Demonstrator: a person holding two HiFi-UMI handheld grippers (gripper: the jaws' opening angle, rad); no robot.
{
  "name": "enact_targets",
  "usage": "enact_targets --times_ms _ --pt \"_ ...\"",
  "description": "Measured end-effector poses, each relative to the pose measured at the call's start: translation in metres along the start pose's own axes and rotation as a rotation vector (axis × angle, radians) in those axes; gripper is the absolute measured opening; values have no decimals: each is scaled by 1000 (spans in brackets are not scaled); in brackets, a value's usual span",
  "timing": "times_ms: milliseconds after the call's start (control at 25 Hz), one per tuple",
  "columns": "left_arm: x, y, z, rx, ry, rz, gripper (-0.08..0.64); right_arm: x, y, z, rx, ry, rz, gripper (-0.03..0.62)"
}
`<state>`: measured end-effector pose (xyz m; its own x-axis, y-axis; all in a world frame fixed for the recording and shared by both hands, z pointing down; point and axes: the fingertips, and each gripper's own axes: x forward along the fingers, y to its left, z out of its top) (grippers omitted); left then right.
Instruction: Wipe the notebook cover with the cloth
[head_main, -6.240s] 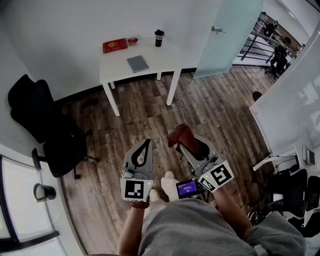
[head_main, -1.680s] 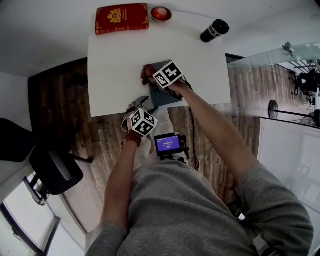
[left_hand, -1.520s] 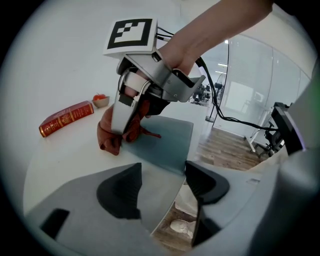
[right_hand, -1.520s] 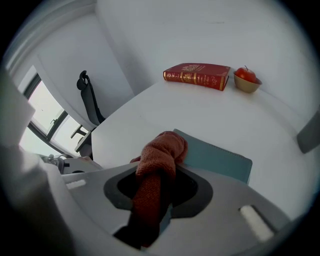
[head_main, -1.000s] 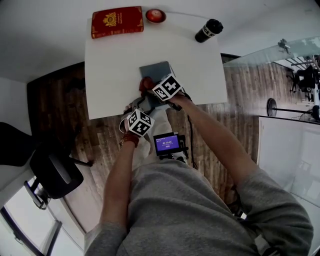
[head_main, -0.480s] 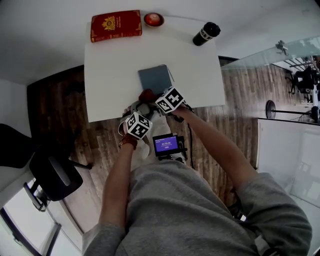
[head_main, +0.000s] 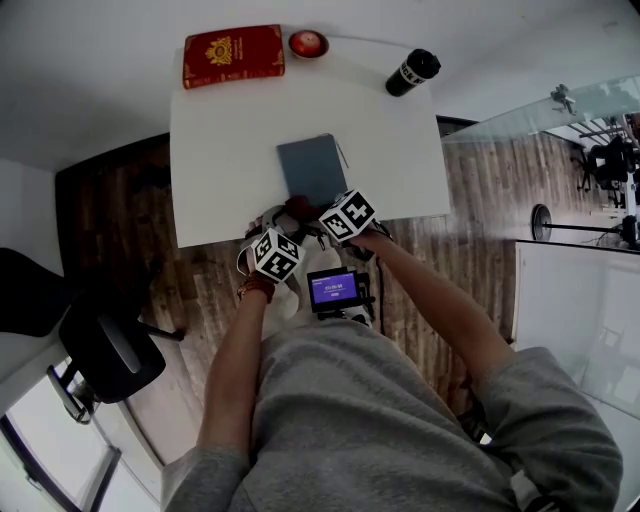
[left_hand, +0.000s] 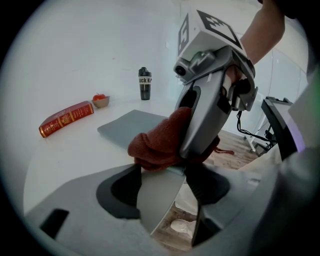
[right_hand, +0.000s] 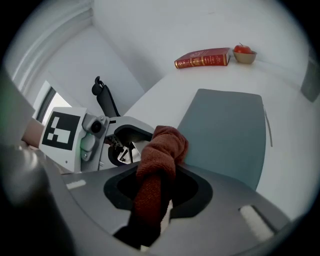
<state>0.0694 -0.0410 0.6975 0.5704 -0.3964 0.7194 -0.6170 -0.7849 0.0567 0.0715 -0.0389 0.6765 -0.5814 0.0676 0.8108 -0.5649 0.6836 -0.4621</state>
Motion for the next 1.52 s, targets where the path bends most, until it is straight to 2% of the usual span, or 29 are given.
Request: enact_targets --times_ms 120,280,440,600,720,800,880,1000,1080,1200,1280,1400,1520 --pt "0 0 0 -3 1 -3 279 -5 5 -6 13 -20 38 140" --pt "-1 -2 0 -8 2 -6 279 -28 10 0 -44 -123 6 148" --pt "-1 -1 1 -3 3 -3 279 -63 -9 41 -84 -257 -72 153" --pt "-1 0 0 -5 3 -4 279 -77 -53 92 -101 -305 -168 163" --pt "0 0 0 -8 3 -6 278 -76 -88 120 -110 -298 -238 170" --pt "0 0 1 -9 3 -6 278 -67 -105 127 -99 -267 -245 177" --pt "0 0 1 -10 3 -6 278 -53 -112 125 -102 -220 -214 192" --pt "1 1 0 -12 5 -8 276 -39 -113 116 -125 -144 -136 298" --pt "1 1 -1 -12 6 -8 276 -46 -108 117 -144 -158 -98 317" --pt "-1 0 0 -3 3 -4 278 -74 -95 139 -200 -245 -81 321" --pt "-1 1 0 0 -1 0 279 -78 -93 153 -211 -261 -72 318" --pt "0 0 0 -6 1 -2 279 -56 -99 150 -181 -198 -65 311" --pt "-1 -2 1 -7 1 -7 278 -36 -110 141 -165 -145 -122 261"
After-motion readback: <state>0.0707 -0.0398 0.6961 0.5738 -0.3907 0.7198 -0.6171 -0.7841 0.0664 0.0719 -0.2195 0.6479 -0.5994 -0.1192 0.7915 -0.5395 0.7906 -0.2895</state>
